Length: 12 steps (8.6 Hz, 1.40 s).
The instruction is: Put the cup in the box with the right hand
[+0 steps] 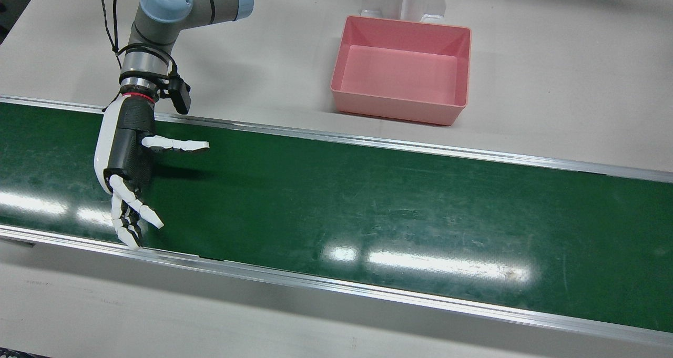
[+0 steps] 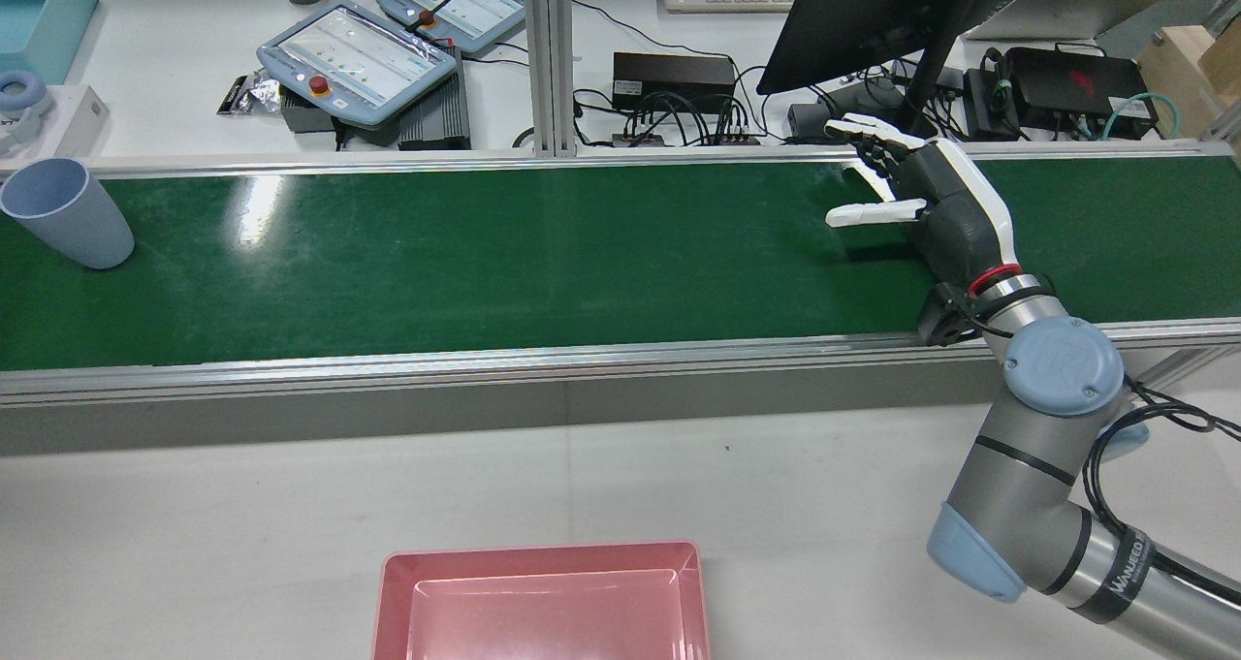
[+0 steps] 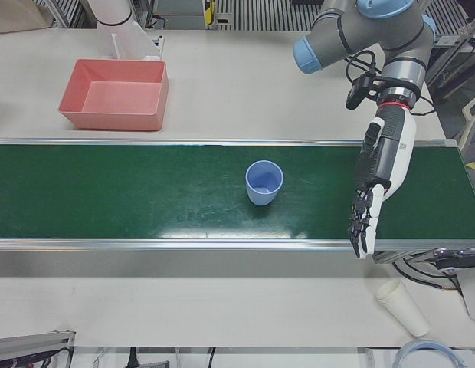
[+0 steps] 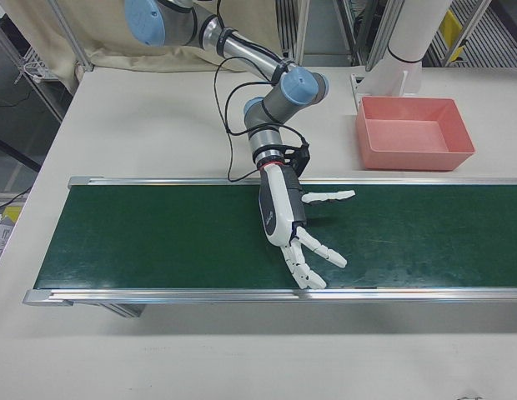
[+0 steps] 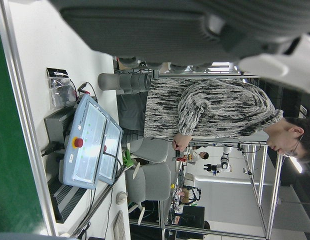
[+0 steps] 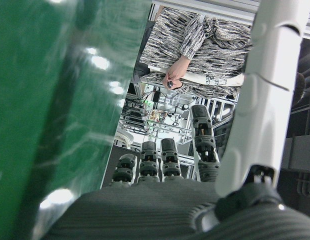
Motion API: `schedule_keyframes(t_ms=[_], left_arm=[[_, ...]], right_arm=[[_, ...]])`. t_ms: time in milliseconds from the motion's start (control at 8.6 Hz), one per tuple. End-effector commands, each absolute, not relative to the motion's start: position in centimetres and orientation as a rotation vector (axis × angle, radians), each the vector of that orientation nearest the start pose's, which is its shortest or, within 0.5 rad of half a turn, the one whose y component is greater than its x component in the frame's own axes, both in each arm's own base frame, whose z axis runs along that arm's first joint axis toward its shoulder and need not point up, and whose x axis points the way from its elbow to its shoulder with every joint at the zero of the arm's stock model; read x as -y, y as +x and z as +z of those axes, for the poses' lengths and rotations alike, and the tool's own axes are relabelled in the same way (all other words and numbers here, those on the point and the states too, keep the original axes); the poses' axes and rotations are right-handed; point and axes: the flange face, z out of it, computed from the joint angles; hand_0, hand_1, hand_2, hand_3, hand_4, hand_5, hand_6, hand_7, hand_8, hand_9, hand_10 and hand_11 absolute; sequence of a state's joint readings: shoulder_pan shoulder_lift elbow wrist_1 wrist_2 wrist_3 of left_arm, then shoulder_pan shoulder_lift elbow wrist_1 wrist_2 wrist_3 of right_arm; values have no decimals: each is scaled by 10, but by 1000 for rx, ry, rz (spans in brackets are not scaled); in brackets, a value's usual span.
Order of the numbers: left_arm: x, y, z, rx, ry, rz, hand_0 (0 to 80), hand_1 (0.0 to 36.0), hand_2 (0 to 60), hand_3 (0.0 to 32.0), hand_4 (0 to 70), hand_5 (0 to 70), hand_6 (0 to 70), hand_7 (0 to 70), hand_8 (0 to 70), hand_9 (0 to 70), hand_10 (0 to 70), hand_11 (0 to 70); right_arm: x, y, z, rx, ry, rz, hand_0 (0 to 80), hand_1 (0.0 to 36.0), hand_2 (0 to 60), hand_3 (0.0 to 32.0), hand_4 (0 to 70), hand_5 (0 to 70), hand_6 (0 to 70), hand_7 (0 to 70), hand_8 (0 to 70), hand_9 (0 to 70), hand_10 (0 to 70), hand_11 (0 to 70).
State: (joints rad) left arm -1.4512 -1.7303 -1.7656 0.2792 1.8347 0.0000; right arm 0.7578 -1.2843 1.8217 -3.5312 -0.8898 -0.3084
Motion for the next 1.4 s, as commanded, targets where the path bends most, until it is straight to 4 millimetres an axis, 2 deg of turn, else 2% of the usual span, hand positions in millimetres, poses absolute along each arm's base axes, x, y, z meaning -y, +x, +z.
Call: schedule_keyframes(t_ms=[0, 233, 349, 581, 698, 1047, 1279], left_arm=[[548, -42, 538, -2085, -384, -1931, 0, 0, 0, 0, 0, 0, 0, 0, 0, 0, 0, 0], [548, -42, 538, -2085, -384, -1931, 0, 0, 0, 0, 0, 0, 0, 0, 0, 0, 0, 0], [548, -42, 538, -2085, -384, -1931, 0, 0, 0, 0, 0, 0, 0, 0, 0, 0, 0, 0], [548, -42, 538, -2085, -384, -1931, 0, 0, 0, 0, 0, 0, 0, 0, 0, 0, 0, 0], [548, -42, 538, -2085, -384, -1931, 0, 0, 0, 0, 0, 0, 0, 0, 0, 0, 0, 0], [548, -42, 538, -2085, -384, -1931, 0, 0, 0, 0, 0, 0, 0, 0, 0, 0, 0, 0], [548, -42, 538, -2085, -384, -1931, 0, 0, 0, 0, 0, 0, 0, 0, 0, 0, 0, 0]], right_arm=[[520, -264, 459, -2526, -115, -2229, 581, 156, 25, 0, 123, 80, 70, 233, 110, 172, 62, 111], [520, -264, 459, -2527, -117, -2230, 564, 184, 65, 0, 96, 80, 71, 237, 110, 173, 63, 113], [520, -264, 459, -2527, -117, -2230, 582, 156, 25, 0, 135, 80, 72, 239, 111, 174, 66, 116], [520, -264, 458, -2527, -116, -2228, 558, 193, 79, 0, 92, 79, 71, 239, 111, 174, 62, 110], [520, -264, 458, -2527, -116, -2228, 594, 140, 0, 0, 165, 79, 72, 242, 111, 175, 61, 109], [520, -264, 457, -2528, -112, -2226, 567, 187, 71, 0, 109, 80, 72, 242, 112, 175, 62, 111], [520, -264, 458, -2528, -113, -2228, 587, 163, 28, 0, 135, 80, 72, 240, 112, 174, 59, 106]])
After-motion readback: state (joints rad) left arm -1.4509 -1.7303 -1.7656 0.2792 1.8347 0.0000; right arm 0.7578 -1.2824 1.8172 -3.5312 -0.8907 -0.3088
